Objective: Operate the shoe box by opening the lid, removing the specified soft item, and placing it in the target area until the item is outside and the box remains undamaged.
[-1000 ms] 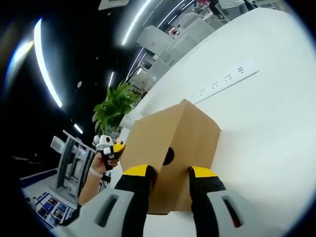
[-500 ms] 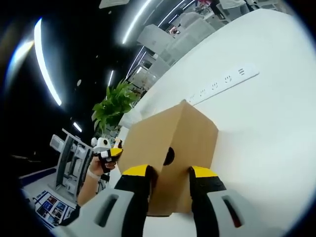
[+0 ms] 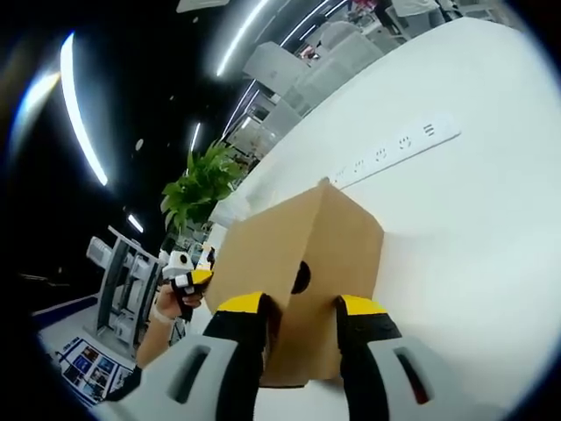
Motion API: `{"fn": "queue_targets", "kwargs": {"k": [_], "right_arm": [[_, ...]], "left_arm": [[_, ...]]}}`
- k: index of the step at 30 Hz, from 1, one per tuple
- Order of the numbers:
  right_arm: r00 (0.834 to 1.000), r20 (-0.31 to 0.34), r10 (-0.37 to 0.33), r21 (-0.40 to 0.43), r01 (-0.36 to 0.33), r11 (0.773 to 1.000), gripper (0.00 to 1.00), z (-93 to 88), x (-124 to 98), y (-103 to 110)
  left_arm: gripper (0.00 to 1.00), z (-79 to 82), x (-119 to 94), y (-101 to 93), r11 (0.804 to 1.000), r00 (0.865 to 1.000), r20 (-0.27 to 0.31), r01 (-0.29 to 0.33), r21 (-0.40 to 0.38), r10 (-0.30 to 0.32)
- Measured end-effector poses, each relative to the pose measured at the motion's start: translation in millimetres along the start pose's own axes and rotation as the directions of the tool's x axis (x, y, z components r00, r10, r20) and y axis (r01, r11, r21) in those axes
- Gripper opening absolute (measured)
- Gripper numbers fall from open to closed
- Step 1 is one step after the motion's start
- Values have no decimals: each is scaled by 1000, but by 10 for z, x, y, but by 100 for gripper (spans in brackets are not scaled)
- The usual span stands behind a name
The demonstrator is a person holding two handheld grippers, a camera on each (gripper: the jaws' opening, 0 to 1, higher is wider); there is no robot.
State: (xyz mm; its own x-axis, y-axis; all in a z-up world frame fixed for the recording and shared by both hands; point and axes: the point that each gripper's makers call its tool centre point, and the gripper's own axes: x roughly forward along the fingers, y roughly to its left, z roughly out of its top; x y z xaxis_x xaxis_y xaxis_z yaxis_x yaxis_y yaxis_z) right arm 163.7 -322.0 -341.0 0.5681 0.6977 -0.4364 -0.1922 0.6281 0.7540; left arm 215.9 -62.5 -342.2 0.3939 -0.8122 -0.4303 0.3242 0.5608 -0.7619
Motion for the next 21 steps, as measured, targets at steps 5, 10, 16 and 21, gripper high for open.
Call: {"fn": "queue_targets", "kwargs": {"k": [5, 10, 16, 21], "right_arm": [[1000, 3, -2, -5, 2, 1000, 31, -3, -5, 0], [1000, 5, -6, -9, 6, 1000, 31, -28, -9, 33], [1000, 8, -9, -11, 9, 1000, 31, -3, -5, 4], [1000, 12, -5, -10, 6, 1000, 31, -20, -19, 8]], "left_arm": [[34, -35, -21, -10, 1000, 1000, 11, 1, -1, -1], [34, -62, -43, -13, 1000, 1000, 24, 8, -9, -8], [34, -97, -59, -27, 1000, 999, 41, 2, -17, -1], [34, -121, -69, -30, 1000, 998, 64, 5, -25, -4]]}}
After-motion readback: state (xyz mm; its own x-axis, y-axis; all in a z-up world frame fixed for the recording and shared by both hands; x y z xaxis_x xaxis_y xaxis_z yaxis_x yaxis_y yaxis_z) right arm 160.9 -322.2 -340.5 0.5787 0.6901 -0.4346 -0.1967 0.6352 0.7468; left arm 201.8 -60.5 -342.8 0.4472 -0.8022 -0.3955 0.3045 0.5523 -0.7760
